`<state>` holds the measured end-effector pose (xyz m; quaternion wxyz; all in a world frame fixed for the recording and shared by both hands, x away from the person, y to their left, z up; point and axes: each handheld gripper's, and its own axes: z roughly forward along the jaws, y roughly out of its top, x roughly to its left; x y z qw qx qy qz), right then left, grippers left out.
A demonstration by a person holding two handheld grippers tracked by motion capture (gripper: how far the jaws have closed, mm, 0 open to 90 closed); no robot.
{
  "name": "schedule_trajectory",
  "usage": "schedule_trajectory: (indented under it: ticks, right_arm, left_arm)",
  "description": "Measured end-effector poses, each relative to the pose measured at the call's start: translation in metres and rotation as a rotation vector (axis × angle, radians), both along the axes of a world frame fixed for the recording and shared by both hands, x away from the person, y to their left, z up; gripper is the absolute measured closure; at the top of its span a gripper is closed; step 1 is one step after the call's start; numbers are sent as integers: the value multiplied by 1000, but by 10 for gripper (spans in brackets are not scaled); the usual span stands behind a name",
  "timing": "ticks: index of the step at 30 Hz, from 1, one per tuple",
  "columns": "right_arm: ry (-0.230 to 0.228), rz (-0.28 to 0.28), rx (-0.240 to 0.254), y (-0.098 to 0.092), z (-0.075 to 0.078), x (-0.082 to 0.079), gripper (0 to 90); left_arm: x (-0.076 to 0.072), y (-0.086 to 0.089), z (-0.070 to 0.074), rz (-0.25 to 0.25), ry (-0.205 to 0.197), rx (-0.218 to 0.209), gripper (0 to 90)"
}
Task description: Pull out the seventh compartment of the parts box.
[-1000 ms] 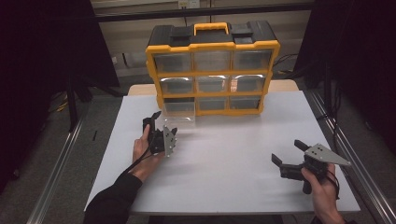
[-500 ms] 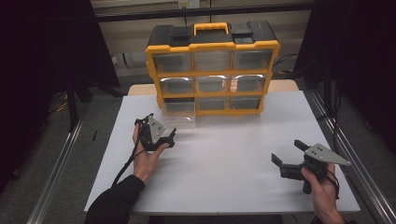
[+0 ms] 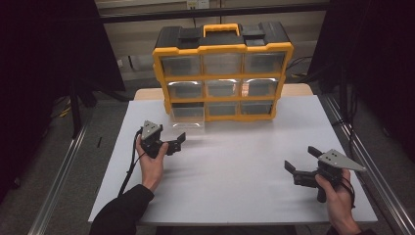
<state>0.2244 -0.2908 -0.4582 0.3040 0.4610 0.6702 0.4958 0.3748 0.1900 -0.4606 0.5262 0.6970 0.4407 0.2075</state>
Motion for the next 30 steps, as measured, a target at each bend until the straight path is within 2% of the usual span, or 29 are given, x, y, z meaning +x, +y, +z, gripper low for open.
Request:
schedule_trajectory:
  ticks: [1, 2, 4, 5, 6, 8, 9, 11, 12, 15, 18, 19, 20, 21, 25, 27, 29, 30]
  right_arm:
    - [1, 0, 2, 0, 0, 0, 7]
    - [3, 1, 4, 1, 1, 0, 7]
    - [-3, 4, -6, 2, 1, 0, 7]
    - [-3, 4, -6, 2, 1, 0, 7]
    - [-5, 6, -8, 3, 2, 0, 7]
    - [-11, 9, -15, 5, 3, 0, 7]
    - [-11, 10, -14, 5, 3, 0, 7]
    - [-10, 5, -13, 5, 3, 0, 7]
    - [-10, 5, -10, 4, 3, 0, 7]
    - [-8, -2, -10, 3, 3, 0, 7]
    - [-5, -2, -10, 3, 3, 0, 7]
    - [-11, -3, -7, 3, 3, 0, 7]
    - [-12, -2, -6, 3, 3, -1, 7]
    - [-10, -2, -5, 3, 3, -1, 7]
    - [-11, -10, -5, 3, 3, -1, 7]
    - [-14, -10, -4, 2, 3, -1, 7]
    - [-13, -14, -2, 1, 3, -1, 7]
    - [-14, -16, -2, 1, 3, -1, 7]
  left_arm:
    - [0, 2, -1, 6, 2, -6, 34]
    - [-1, 7, 0, 13, -12, 27, 42]
    - [-6, 7, 3, 7, -45, 56, 51]
    - [-6, 7, 3, 7, -45, 56, 50]
    - [-9, 7, 4, 16, -59, 73, 50]
    - [-16, 7, 7, 6, -83, 107, 33]
    - [-22, 7, 10, -6, -106, 110, 36]
    - [-27, 10, 11, -9, -126, 66, 42]
    - [-30, 11, 12, -16, -123, 58, 40]
    - [-38, 14, 12, -11, -146, 63, 30]
    - [-43, 16, 11, -3, -170, 40, 32]
    - [-45, 19, 12, -14, -168, 63, 33]
    - [-49, 22, 14, 5, -181, 56, 33]
    - [-51, 23, 15, 2, -176, 41, 32]
    - [-61, 25, 15, 0, -189, 34, 32]
    - [-68, 25, 16, -7, -184, -25, 28]
    - [-71, 25, 17, -8, -184, -22, 28]
    - [-73, 27, 18, -20, -196, 12, 27]
